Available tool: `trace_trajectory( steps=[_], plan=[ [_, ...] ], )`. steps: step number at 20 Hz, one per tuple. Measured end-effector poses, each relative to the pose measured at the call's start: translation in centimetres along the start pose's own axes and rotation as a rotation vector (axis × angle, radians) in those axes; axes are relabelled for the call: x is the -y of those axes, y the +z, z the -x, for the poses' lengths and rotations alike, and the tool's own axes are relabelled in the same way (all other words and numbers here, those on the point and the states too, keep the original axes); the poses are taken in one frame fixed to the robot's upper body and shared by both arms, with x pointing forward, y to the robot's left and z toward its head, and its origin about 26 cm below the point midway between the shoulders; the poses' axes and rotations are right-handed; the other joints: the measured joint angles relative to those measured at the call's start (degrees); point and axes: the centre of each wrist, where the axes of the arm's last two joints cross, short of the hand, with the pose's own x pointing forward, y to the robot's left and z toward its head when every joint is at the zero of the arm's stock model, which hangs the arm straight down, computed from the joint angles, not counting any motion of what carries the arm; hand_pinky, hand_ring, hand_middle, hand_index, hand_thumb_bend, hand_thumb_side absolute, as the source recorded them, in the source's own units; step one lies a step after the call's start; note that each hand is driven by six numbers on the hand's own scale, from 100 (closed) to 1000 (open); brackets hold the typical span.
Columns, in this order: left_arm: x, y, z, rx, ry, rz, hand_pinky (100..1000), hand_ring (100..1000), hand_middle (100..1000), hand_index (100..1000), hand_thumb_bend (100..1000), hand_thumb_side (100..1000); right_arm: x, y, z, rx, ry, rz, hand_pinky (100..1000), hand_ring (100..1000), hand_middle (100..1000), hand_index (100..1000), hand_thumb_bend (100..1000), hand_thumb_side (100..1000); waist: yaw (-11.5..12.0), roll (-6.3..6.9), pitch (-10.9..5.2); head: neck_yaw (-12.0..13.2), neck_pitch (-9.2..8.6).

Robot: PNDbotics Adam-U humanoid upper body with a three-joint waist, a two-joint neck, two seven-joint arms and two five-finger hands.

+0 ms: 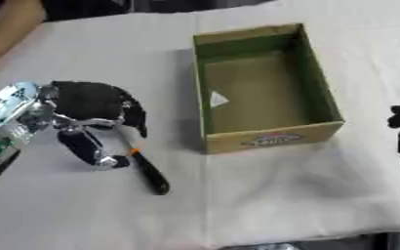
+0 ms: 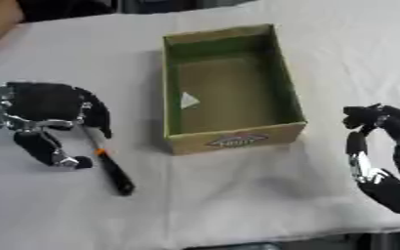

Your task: Pick up objects on the table and place them in the box.

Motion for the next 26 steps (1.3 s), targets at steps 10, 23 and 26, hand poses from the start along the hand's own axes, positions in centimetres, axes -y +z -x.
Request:
trace_trajectory(
  steps=[10,23,26],
  plan=[
    [1.0,0.1,-0.5,0.013,-0.026,0.025,766,784,661,773,539,534,0.0,0.0,0.0,0.000,0.000,0.000,421,561,573,782,100,752,0.06,-0.01,0.00,-0.01,0.00],
    [1.8,-0.5,-0.6,0.023,-0.040,0.050,764,780,650,774,527,544,0.0,0.0,0.0,0.000,0.000,0.000,421,561,571,781,100,752,0.05,-0.06,0.00,-0.01,0.00],
    [2.0,-0.8,-0.7,0.028,-0.035,0.047,763,779,648,774,526,544,0.0,0.0,0.0,0.000,0.000,0.000,421,561,571,781,100,752,0.03,-0.12,0.00,-0.01,0.00]
  ],
)
